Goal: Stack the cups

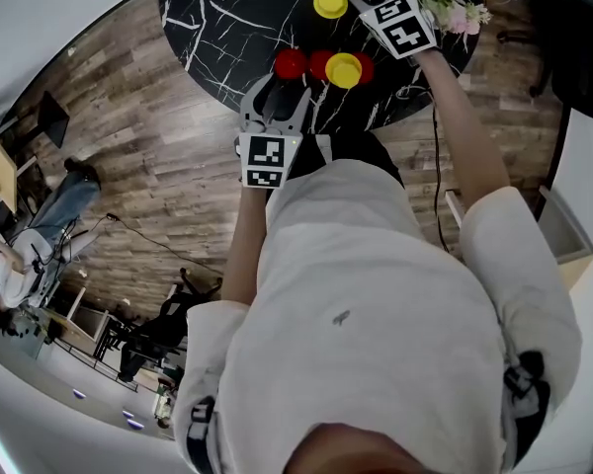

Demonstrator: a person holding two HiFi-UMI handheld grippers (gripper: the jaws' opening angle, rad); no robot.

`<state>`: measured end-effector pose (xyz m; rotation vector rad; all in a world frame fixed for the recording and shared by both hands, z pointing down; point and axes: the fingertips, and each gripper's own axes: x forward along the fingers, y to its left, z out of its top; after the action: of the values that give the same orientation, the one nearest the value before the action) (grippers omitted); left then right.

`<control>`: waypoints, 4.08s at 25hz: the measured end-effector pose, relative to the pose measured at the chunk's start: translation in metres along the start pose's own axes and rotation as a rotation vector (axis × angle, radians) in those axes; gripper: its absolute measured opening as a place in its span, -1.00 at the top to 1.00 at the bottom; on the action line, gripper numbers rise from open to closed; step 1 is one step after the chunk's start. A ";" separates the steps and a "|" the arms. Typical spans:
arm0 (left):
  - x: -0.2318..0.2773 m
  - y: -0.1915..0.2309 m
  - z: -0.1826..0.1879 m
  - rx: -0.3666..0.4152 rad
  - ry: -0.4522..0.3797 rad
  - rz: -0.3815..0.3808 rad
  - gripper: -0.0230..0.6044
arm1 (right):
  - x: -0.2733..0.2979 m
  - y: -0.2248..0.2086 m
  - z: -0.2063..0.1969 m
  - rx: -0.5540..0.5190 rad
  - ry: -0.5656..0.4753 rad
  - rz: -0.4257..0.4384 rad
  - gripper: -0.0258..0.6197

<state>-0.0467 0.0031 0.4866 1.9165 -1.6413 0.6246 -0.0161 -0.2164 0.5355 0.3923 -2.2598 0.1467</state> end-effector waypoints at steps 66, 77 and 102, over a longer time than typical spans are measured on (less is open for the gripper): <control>-0.037 -0.002 -0.006 -0.010 -0.075 -0.029 0.15 | -0.084 0.055 0.038 -0.057 -0.051 0.016 0.23; -0.027 0.024 0.002 0.058 -0.091 -0.160 0.15 | -0.109 0.092 0.048 0.027 -0.062 -0.045 0.23; -0.005 0.054 0.000 0.167 -0.064 -0.351 0.15 | -0.121 0.186 0.055 0.128 -0.054 -0.153 0.23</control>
<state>-0.1009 0.0007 0.4883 2.2959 -1.2741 0.5740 -0.0420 -0.0254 0.4124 0.6420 -2.2699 0.2039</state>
